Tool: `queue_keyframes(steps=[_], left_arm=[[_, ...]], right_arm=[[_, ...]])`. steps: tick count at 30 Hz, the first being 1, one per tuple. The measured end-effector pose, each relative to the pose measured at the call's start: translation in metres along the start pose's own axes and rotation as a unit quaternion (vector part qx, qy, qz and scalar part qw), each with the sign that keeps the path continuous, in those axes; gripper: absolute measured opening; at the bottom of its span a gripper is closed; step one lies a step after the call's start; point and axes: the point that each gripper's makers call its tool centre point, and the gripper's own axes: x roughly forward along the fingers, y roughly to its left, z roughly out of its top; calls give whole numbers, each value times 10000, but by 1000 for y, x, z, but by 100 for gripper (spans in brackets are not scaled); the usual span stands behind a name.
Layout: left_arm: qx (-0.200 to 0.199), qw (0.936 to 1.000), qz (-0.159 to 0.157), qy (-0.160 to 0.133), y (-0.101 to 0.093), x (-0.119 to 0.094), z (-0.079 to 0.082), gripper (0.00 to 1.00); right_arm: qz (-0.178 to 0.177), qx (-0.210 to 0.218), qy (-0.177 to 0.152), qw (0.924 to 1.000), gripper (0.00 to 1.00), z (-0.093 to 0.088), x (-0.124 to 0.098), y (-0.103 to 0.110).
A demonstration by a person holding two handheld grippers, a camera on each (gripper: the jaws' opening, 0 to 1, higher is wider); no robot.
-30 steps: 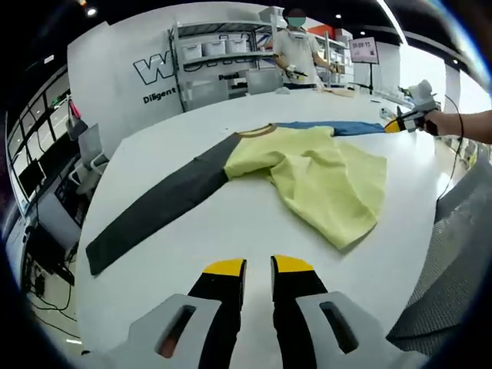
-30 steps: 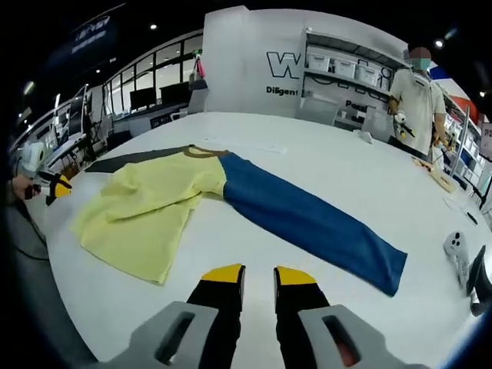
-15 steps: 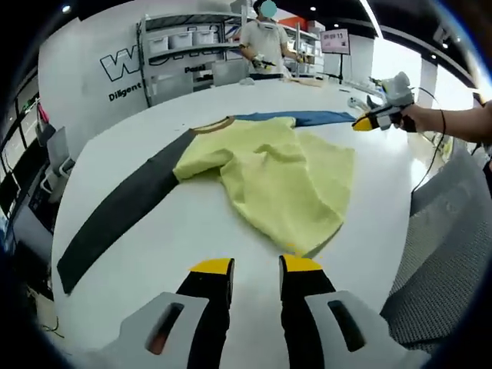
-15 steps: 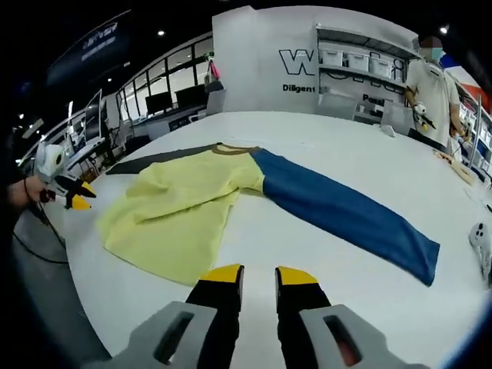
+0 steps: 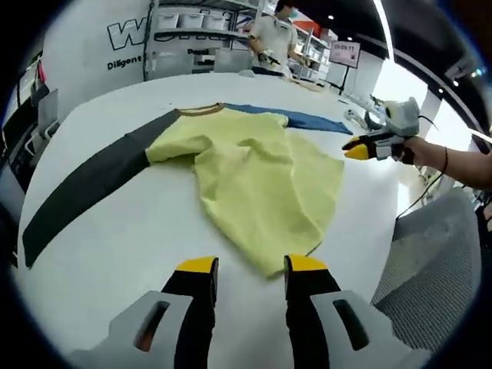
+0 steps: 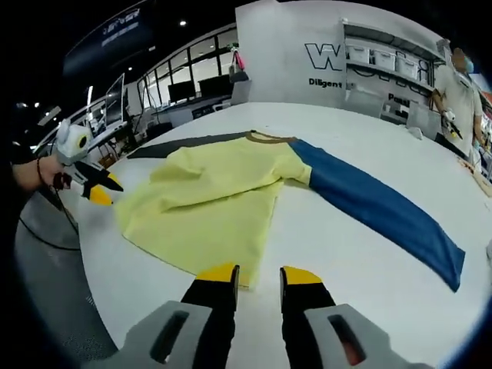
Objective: Fold the garment on the visible template until the final outline fits inside the template.
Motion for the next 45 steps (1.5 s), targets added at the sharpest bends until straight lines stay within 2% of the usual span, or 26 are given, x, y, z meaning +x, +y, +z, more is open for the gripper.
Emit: queue_keyframes(steps=[4, 6, 7, 9, 12, 18, 22, 26, 28, 29, 30, 34, 36, 37, 38, 39, 42, 44, 45], left_arm=[[-128, 9999, -52, 57, -4, 7, 2, 27], [-173, 9998, -30, 91, -5, 11, 2, 27], [-155, 9998, -49, 102, -8, 12, 3, 27], [-187, 9998, -84, 61, -10, 13, 5, 26], [-63, 9999, -77, 118, -11, 18, 4, 25], [-339, 9993, 3, 129, -4, 18, 1, 20], [-323, 9993, 20, 167, -4, 17, -2, 16], [-420, 9990, -25, 117, -7, 19, -3, 8], [-382, 9992, 51, 138, -7, 18, -4, 3], [-332, 9994, 73, 53, -5, 17, -2, 1], [-309, 9991, 108, -279, -4, 16, 8, 1], [-428, 9986, 145, -274, 0, 8, 7, 1], [-489, 9982, 176, -298, 2, 6, 7, 1], [-586, 9974, 224, -347, 4, 4, 9, 0], [-794, 9950, 246, -555, 6, -2, 16, 0], [-859, 9942, 268, -593, 7, -8, 18, 0], [-752, 9944, 365, -639, 10, -17, 23, 0], [-711, 9932, 445, -802, 10, -23, 31, 0], [-514, 9927, 448, -997, 10, -27, 40, 0]], right_arm=[[45, -25, 60, 10000, 16, 0, 8, 7], [-226, -247, -60, 9994, 17, 4, 9, 0], [-182, -403, -41, 9990, 17, 4, 11, 3], [-16, -87, 57, 9999, 16, 1, 15, 10], [-115, -322, 204, 9992, 16, -2, 17, 8], [-83, -299, 312, 9990, 14, -8, 20, 9], [-123, -333, 280, 9990, 15, -9, 22, 9], [-185, -437, 265, 9985, 6, -8, 23, 10], [-194, -772, 332, 9963, 0, -8, 22, 12], [-176, -808, 315, 9961, 0, -8, 22, 14], [-235, -783, 307, 9962, 0, -8, 22, 14], [-247, -661, 343, 9969, 0, -10, 21, 13], [-254, -552, 251, 9978, 0, -6, 18, 12], [-242, -483, 210, 9983, 0, -4, 16, 13], [-233, -422, 145, 9987, 0, 0, 12, 14], [-260, -371, 97, 9989, 0, 3, 9, 14], [-302, -207, -29, 9993, 0, 10, 1, 14], [-331, -173, -78, 9993, 0, 14, -3, 14], [-319, -182, -126, 9992, 0, 17, -6, 16]])
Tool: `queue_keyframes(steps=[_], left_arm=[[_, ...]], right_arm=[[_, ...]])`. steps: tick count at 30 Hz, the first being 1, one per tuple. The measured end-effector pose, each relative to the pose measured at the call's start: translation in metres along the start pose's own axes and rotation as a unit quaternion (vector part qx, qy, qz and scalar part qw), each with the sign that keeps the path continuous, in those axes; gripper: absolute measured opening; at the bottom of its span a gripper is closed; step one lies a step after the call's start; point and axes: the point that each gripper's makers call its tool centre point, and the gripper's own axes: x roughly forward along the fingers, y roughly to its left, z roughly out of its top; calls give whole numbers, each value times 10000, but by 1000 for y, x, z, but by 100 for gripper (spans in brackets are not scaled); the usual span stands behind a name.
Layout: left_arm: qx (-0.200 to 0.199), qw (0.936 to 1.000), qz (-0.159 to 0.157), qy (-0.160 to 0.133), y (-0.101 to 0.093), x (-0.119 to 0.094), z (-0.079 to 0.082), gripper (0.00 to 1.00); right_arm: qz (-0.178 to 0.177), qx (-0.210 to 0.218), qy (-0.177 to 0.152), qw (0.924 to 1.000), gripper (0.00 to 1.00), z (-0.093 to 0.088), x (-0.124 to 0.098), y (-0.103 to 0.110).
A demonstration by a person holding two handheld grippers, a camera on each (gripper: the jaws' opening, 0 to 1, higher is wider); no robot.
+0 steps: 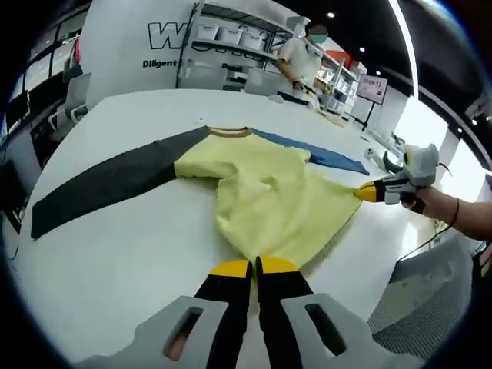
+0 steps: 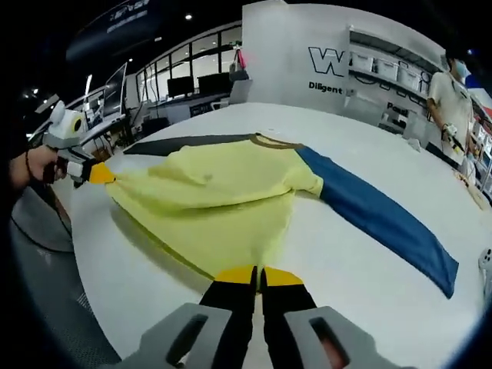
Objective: Fold the garment on the visible template until the final outline fits inside the template.
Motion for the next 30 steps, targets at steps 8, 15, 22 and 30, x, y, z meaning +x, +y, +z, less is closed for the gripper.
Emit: queue_keyframes(steps=[8, 15, 22, 30], left_arm=[[221, 9997, 101, 102, -9, -14, 22, 0], [373, 9991, 97, 173, -18, -29, 32, 1], [947, 9947, 107, 397, -33, -37, 29, 1], [1600, 9816, -55, 1045, -48, -25, -1, 1]], right_arm=[[-69, 88, -100, 9999, 0, 17, -15, 0], [-126, 40, -185, 9997, 0, 26, -32, 2], [-111, 22, -126, 9999, 0, 19, -42, 4], [-180, 134, 62, 9997, 0, 2, -46, -6]])
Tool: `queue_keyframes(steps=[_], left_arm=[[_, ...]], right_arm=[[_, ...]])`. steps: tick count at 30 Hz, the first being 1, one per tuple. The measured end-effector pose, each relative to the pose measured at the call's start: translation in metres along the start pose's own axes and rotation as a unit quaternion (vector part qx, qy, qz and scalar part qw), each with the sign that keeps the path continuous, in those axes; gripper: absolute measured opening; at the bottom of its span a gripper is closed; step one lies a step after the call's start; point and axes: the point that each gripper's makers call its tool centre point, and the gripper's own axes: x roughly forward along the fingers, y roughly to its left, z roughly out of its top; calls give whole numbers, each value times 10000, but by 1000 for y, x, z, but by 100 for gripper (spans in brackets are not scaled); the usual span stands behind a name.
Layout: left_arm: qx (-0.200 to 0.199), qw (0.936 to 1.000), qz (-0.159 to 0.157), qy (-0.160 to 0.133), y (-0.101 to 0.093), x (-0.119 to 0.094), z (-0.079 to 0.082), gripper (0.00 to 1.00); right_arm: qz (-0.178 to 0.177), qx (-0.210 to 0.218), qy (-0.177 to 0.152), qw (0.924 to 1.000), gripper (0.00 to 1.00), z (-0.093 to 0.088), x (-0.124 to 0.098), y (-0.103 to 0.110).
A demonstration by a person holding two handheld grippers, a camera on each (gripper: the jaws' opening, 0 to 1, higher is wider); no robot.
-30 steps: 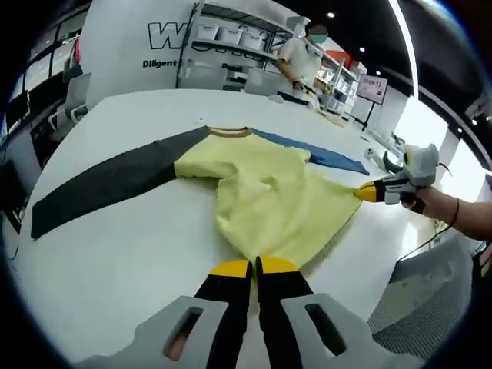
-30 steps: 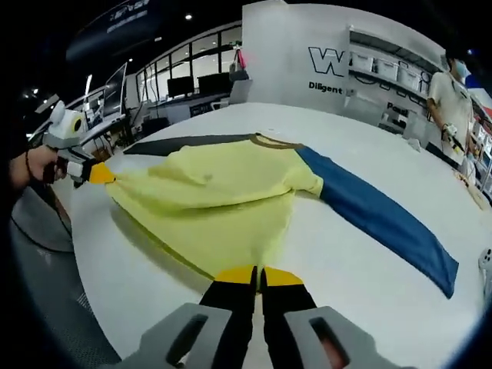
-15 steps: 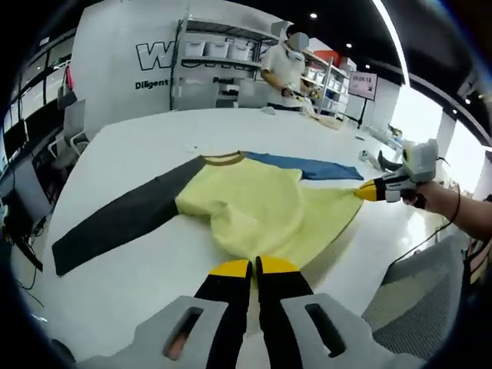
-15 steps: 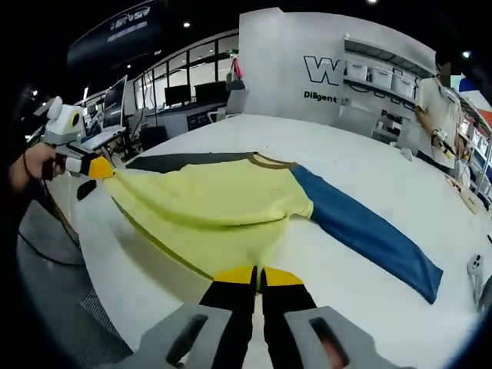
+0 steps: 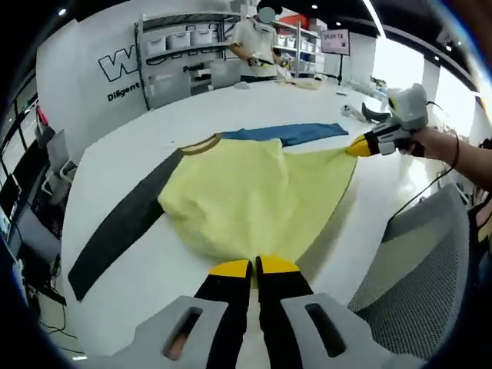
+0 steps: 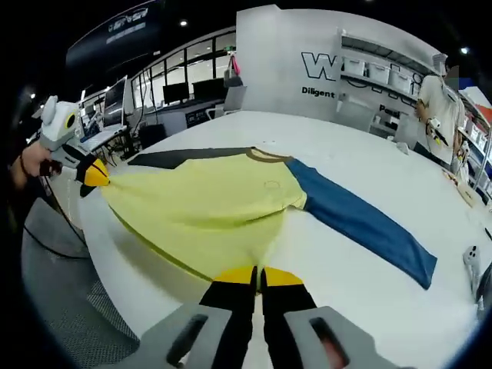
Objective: Fold the garment on the visible template until the final outline fits inside the template.
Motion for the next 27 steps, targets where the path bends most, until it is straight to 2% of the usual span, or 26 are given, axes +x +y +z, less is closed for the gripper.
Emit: queue_keyframes(steps=[1, 7, 15, 18, 24, 27], left_arm=[[28, 9999, -50, 120, -3, 3, -4, 1], [149, 9987, -244, 424, -15, 23, -24, 1], [193, 9958, -364, 823, -21, 41, -52, 1], [262, 9945, -401, 933, -23, 45, -60, 1], [242, 9936, -441, 1010, -21, 47, -64, 1], [253, 9932, -456, 1039, -21, 49, -66, 1]], right_arm=[[-8, 5, 56, 10000, 0, -3, 0, -1], [-44, -75, 403, 9992, 0, -29, 7, -5], [37, 222, 688, 9974, 0, -54, 14, -1], [57, 300, 783, 9965, 0, -60, 15, 0], [111, 360, 1029, 9940, 0, -66, 11, 3], [163, 608, 1188, 9909, 0, -72, 7, 5]])
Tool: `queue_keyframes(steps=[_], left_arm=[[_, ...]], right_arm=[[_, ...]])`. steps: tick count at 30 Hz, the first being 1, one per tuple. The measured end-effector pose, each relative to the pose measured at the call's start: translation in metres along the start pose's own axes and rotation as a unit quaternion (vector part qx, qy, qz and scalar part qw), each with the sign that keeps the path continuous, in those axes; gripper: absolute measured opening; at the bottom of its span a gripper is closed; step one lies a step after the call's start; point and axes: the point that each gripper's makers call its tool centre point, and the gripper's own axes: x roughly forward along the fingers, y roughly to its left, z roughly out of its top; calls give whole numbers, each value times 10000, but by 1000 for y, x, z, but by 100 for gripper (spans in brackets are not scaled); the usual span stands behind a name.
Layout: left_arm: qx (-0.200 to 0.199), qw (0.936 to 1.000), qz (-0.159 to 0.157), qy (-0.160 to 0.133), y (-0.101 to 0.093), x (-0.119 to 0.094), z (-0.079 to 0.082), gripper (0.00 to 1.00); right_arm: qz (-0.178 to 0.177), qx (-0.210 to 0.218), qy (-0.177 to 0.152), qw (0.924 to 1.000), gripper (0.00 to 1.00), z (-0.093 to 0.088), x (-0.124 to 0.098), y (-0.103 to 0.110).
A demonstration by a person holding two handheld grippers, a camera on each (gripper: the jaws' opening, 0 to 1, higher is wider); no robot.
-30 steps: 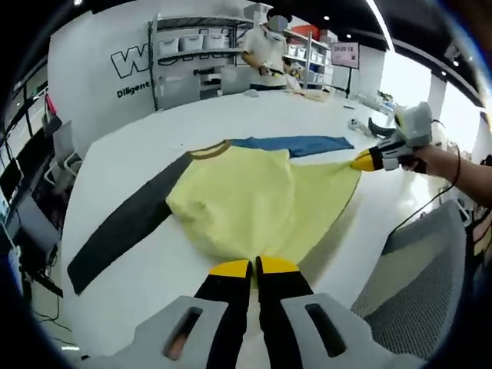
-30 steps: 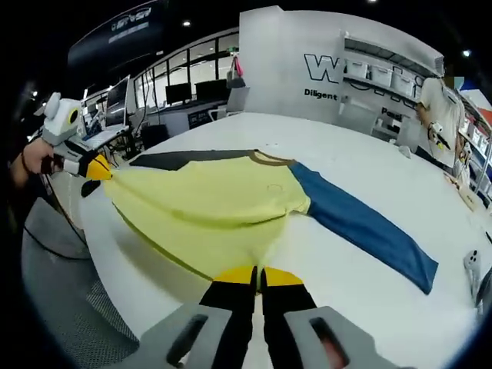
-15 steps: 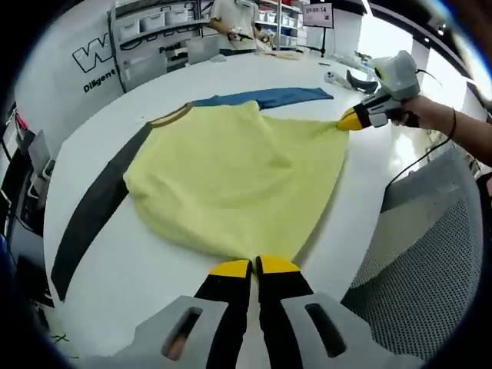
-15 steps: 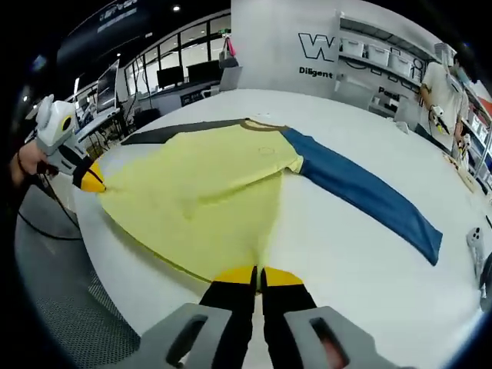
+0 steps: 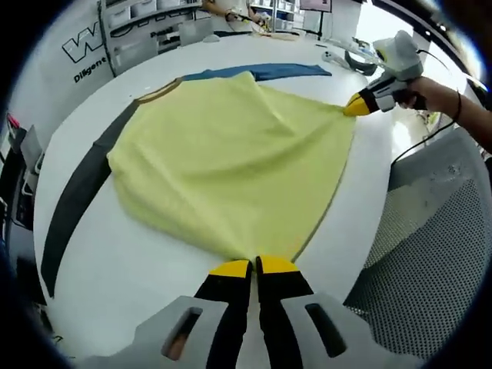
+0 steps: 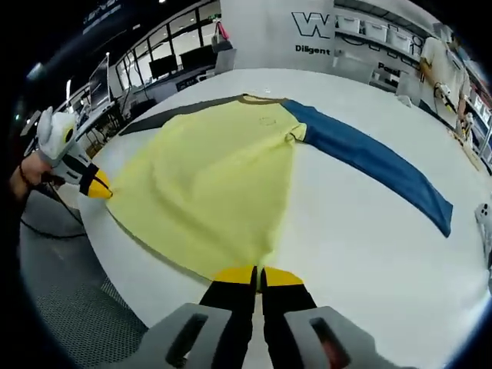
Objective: Fold the garment on the visible template until the final outline fits inside the template.
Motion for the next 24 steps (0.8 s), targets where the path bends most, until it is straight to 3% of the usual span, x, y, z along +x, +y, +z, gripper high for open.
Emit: queue_keyframes(steps=[5, 7, 12, 19, 24], left_arm=[[64, 10000, 7, 60, 0, 1, -2, 1], [80, 9999, 24, 74, 1, 1, -3, 1], [-63, 10000, 8, 16, 3, 0, -6, 1], [-79, 10000, -54, -25, 1, 0, -5, 1], [-387, 9982, -131, -435, 3, -10, 3, 4]], right_arm=[[93, 65, 175, 9998, 0, -8, -1, 4], [220, -392, 404, 9982, 0, -15, -4, 10], [141, -384, 385, 9984, 0, -16, -7, 13], [48, -706, 550, 9960, 0, -19, -4, 14], [56, -692, 609, 9957, 0, -20, -4, 14]])
